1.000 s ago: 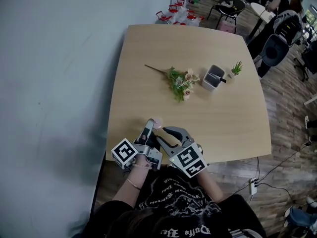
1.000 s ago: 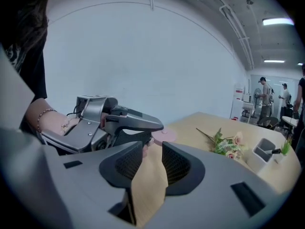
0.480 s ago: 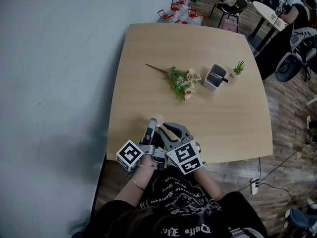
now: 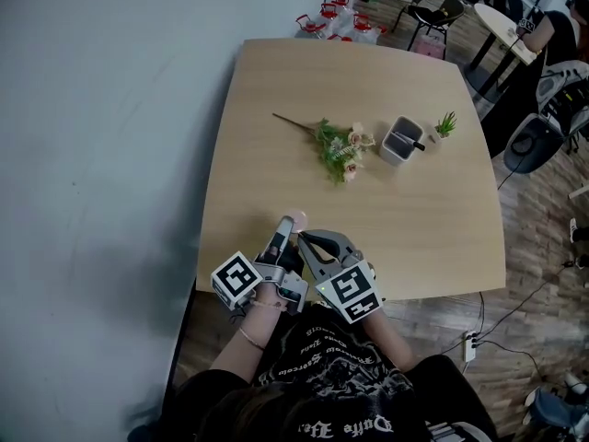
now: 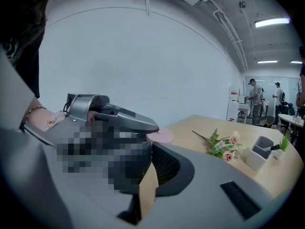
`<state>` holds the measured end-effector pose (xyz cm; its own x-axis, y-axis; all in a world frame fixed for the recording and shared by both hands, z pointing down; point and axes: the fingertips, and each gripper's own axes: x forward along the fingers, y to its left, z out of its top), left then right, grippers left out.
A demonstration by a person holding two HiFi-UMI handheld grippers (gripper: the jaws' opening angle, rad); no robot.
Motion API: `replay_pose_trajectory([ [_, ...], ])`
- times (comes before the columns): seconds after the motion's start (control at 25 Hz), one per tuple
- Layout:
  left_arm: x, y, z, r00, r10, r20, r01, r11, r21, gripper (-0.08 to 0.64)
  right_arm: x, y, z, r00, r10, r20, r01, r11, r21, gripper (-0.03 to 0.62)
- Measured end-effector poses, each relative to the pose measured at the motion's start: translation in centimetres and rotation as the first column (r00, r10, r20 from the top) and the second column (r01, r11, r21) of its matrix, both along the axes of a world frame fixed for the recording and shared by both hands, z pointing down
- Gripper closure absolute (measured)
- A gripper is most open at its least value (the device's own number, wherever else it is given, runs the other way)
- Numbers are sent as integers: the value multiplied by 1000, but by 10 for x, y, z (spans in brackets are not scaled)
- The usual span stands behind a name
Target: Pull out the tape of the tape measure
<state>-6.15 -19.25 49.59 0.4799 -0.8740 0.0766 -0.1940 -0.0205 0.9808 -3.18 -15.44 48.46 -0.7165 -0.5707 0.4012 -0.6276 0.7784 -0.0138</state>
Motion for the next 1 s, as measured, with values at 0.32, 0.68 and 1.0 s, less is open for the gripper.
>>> replay_pose_trajectory([
  [0.32, 2, 4, 4, 1000, 12, 22, -11, 1000, -23, 495, 11, 6, 3, 1000, -2, -7, 1, 1000, -20, 577],
  [0.68, -49, -2, 18, 996, -83, 17, 84, 993, -88, 495, 56, -5, 4, 995, 72, 68, -65, 993, -98, 575],
  [1.0, -59, -2, 24, 997, -70, 14, 71, 989, -128, 495, 60, 2, 10, 993, -19, 118, 45, 974, -221, 575],
])
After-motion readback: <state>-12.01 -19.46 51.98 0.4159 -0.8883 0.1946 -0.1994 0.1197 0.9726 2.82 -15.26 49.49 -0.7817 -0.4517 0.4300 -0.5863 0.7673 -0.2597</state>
